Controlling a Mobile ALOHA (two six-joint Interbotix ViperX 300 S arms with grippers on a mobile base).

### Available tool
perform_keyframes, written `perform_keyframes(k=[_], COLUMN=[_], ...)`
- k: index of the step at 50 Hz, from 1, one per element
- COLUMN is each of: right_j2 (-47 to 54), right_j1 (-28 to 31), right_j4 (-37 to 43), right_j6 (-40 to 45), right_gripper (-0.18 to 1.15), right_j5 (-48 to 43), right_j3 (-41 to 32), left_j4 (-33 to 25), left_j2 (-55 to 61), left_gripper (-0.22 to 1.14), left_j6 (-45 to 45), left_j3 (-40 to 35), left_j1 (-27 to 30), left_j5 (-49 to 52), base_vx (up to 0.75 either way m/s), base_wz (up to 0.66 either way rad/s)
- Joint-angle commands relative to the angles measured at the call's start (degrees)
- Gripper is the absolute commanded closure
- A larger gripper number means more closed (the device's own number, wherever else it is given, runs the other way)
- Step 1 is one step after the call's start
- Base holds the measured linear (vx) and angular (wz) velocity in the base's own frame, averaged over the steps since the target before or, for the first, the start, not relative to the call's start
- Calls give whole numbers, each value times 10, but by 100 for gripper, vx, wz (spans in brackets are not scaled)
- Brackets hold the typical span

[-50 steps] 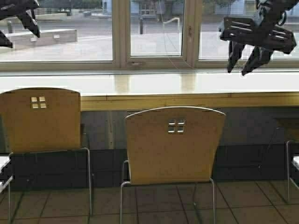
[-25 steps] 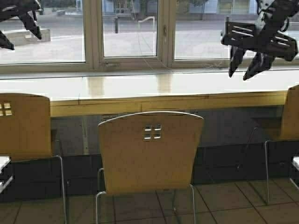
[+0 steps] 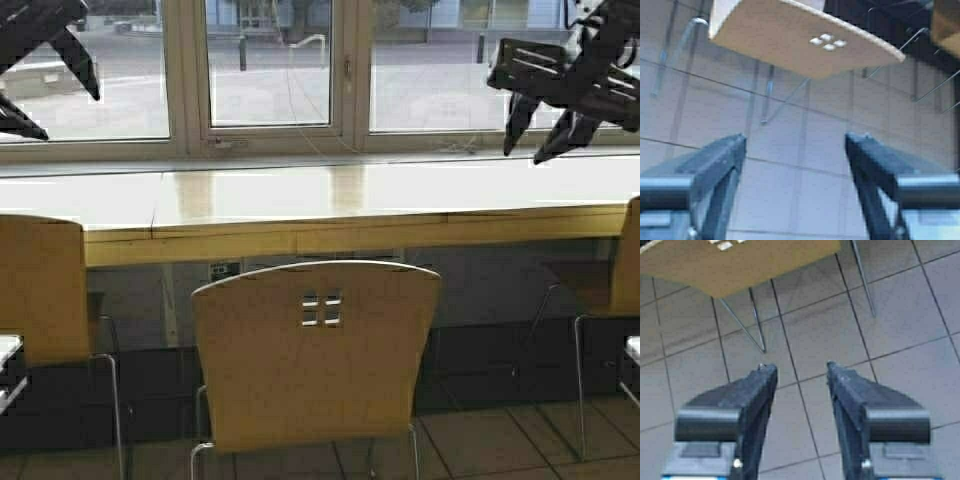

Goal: Push the chairs under the table

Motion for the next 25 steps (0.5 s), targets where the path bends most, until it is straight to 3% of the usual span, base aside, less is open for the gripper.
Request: perform_keyframes(k=[1, 15, 25], right_j2=[11, 111, 168], right_j1=[-1, 11, 11], right_j4=[42, 105, 334], right_j6=[1, 2, 8], right_gripper=[21, 6, 5], right_j5=[-4, 108, 54], right_j3=[-26, -132, -140], left_j4=[-50, -106, -258], left_j2=[24, 215, 345], left_gripper=[-1, -2, -2], left_j6=[-9, -15, -58], left_j3=[-7, -82, -121], left_j1=[0, -19, -88], left_j5=[-27, -49, -115], base_vx=[21, 19, 17], base_wz=[2, 0, -3])
